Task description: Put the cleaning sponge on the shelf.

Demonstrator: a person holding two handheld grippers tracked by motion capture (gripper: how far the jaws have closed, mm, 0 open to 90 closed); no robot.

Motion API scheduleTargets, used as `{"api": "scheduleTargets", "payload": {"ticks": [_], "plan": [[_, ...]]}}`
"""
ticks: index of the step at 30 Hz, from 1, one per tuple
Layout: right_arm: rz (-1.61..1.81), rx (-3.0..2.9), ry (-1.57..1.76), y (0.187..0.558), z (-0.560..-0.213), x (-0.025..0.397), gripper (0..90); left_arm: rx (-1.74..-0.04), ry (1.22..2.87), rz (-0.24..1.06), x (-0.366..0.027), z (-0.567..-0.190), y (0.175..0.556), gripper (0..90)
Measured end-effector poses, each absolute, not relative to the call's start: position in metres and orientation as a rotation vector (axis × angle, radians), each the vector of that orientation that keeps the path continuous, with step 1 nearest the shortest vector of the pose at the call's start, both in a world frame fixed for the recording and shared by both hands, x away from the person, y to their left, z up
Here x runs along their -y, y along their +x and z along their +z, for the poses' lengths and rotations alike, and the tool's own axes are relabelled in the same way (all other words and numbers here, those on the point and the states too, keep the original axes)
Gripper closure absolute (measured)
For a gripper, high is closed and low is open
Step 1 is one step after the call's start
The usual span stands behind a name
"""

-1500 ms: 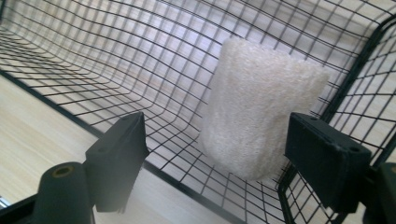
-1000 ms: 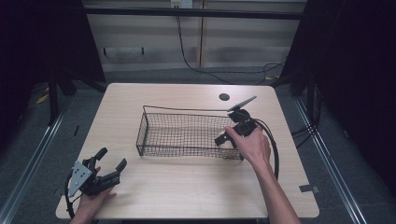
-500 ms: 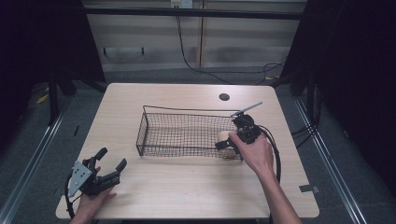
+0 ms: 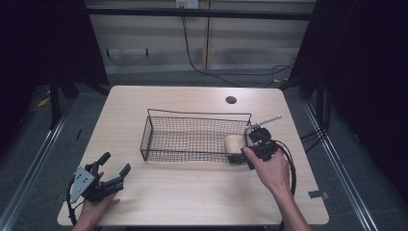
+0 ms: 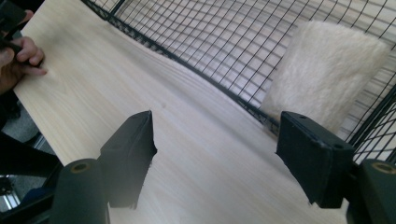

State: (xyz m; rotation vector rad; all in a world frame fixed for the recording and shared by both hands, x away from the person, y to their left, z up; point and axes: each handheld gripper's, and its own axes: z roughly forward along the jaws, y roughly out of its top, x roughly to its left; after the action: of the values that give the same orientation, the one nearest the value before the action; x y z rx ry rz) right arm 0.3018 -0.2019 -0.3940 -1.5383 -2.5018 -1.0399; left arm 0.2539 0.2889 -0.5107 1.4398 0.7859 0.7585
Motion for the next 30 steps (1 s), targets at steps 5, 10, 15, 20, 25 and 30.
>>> {"api": "scheduleTargets", "payload": {"ticks": [5,10,15,20,25,30], "plan": [[-1.049,2.513,-1.531,0.29,-0.398,0.202,27.6,-0.786,1.44,0.758,-0.289,-0.511,0.254,15.9],[-1.06,2.507,-1.533,0.28,-0.402,0.205,27.5,-0.786,1.44,0.759,-0.289,-0.511,0.254,15.9],[-1.069,2.512,-1.537,0.272,-0.405,0.207,27.6,-0.785,1.439,0.759,-0.289,-0.511,0.254,15.9],[-1.052,2.502,-1.555,0.262,-0.412,0.212,27.5,-0.785,1.439,0.759,-0.289,-0.511,0.254,15.9],[-1.068,2.499,-1.559,0.251,-0.422,0.217,28.0,-0.786,1.441,0.759,-0.289,-0.511,0.254,16.0],[-1.073,2.478,-1.591,0.244,-0.438,0.224,28.6,-0.786,1.44,0.759,-0.289,-0.511,0.254,16.0]]}}
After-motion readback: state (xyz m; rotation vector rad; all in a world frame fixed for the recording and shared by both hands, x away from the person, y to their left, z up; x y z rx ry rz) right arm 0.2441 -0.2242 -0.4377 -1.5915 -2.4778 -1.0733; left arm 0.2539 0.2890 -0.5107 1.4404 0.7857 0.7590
